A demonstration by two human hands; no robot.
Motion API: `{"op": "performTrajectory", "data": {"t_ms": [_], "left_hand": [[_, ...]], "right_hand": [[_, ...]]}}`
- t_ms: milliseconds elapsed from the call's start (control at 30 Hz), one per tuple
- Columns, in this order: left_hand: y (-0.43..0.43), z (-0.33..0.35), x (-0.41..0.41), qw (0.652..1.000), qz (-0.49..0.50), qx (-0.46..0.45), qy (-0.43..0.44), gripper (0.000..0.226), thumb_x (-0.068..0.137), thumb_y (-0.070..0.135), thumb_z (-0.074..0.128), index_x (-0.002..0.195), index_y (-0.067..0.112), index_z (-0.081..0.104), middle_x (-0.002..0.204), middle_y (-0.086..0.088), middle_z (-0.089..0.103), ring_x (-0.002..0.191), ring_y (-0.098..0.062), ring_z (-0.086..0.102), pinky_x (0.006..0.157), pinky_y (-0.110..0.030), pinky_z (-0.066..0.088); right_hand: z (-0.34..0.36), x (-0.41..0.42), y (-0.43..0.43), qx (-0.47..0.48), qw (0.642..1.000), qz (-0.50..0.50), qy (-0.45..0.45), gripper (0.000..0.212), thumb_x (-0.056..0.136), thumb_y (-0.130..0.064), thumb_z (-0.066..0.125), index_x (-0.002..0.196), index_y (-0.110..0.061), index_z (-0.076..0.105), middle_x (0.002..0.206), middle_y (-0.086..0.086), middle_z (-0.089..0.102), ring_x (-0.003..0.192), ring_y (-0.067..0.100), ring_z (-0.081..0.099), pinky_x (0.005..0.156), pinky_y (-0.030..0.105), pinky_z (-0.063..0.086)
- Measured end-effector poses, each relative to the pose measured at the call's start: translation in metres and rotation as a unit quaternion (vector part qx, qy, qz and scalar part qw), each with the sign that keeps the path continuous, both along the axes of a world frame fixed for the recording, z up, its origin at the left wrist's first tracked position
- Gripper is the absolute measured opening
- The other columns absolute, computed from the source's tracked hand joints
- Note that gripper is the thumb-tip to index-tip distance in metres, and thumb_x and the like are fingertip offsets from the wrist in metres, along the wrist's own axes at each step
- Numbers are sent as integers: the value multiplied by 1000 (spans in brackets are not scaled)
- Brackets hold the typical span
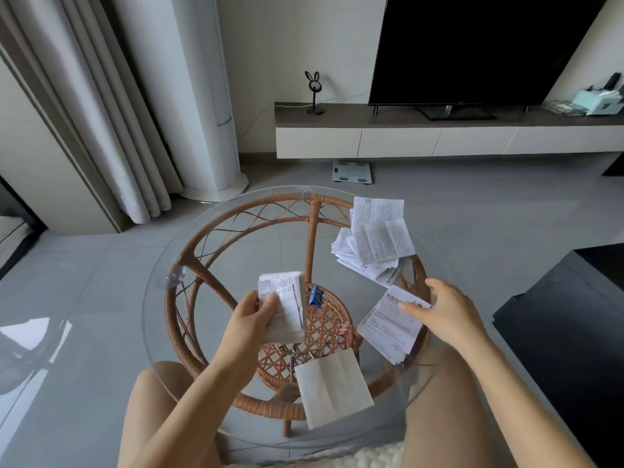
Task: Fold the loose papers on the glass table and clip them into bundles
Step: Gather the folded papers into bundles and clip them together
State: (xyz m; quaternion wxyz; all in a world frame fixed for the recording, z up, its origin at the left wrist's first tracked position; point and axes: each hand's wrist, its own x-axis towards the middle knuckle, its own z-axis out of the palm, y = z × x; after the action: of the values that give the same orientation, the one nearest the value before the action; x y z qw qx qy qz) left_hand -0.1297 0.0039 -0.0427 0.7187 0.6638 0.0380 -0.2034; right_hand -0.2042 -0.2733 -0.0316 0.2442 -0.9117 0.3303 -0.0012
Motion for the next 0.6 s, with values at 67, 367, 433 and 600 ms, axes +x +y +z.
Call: {"op": "performTrajectory", "data": {"t_ms": [67,367,433,600], "left_hand": [[-2,1,0,1000,-7,5,2,23,96,21,52,110,2,56,92,-10,63,86,-26,61,93,-52,48],[-7,4,-2,1000,4,24,18,15,95,19,55,99,5,56,86,-7,62,78,-19,62,78,-38,53],[-6,4,-5,1000,5,22,21,17,94,19,57,103,3,57,88,-9,64,79,-20,63,74,-35,54],[-2,8,-11,999,-2,9,39,18,94,16,57,104,1,56,85,-8,65,76,-18,65,62,-27,54]], "right_hand": [[2,-4,4,-46,997,10,-62,66,73,-43,75,129,-14,55,125,9,58,115,30,50,95,38,41],[-6,-18,95,-89,907,412,-13,65,79,-45,70,136,-23,46,135,-8,46,124,14,35,106,30,31],[-10,-14,98,-117,901,418,24,71,78,-45,70,139,-22,42,139,-3,42,129,19,32,109,33,29],[-6,-15,102,-107,898,421,62,37,76,-41,71,104,-20,61,104,-2,57,100,19,49,80,27,39]]}}
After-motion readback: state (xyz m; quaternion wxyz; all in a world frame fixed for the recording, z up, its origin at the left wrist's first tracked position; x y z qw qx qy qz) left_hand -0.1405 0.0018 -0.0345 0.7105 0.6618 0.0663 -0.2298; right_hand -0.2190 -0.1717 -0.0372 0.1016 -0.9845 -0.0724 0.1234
